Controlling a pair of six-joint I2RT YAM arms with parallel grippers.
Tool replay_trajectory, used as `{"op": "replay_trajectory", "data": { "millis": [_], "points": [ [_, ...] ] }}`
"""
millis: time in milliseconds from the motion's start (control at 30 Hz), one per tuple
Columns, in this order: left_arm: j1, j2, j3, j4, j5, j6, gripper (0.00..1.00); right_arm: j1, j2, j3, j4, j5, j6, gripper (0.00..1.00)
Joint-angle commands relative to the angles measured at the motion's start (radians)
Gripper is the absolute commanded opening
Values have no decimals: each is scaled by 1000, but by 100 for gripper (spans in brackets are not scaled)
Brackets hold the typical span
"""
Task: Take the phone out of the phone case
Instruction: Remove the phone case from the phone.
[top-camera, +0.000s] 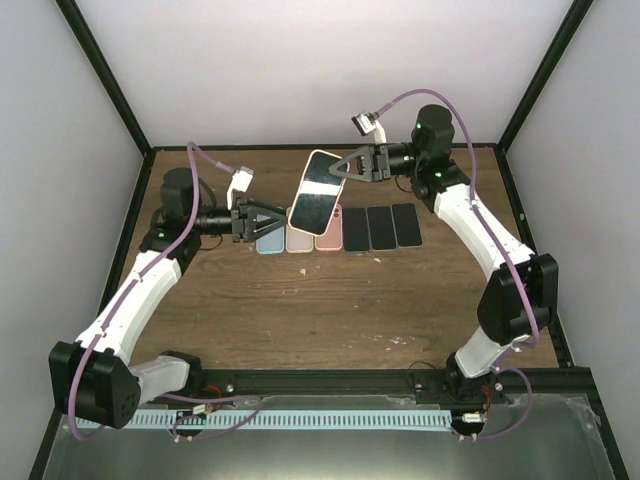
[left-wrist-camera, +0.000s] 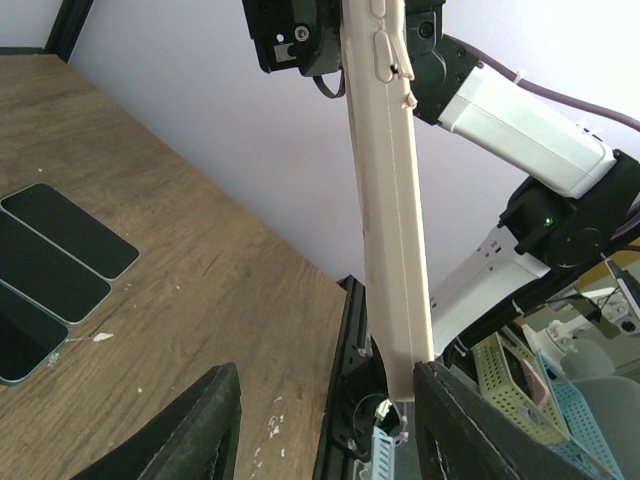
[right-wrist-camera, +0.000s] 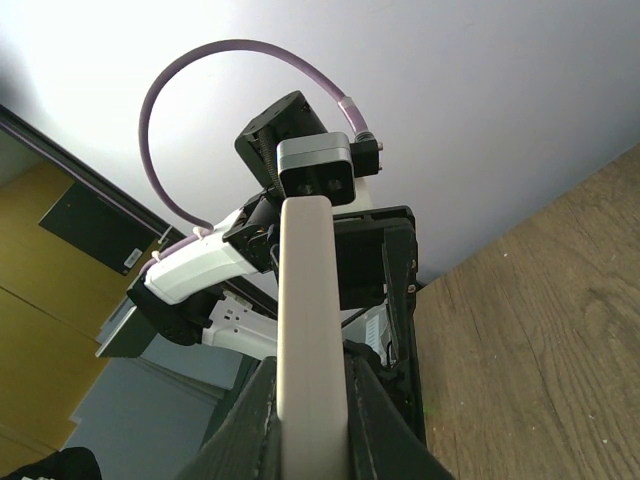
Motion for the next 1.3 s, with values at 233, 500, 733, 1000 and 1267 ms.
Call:
{"op": "replay_trajectory", "data": {
  "millis": [233,500,733,1000,1267],
  "points": [
    [-24,-1,-21,68,75,-33,51,-1,-37,-5,20,13,-12,1],
    [-23,0,-33,112,100,-66,46,-1,-40,-8,11,15,-25,1],
    [-23,-1,-41,111,92,-63,46,-3,-43,-9,-15,23,-53,1],
    [-20,3,-47,91,63,-42,43,-5,-44,-10,-10,19,-46,1],
    [-5,23,-36,24,-18,6,31,-6,-45,-109,379,-55,242,1]
  ]
}}
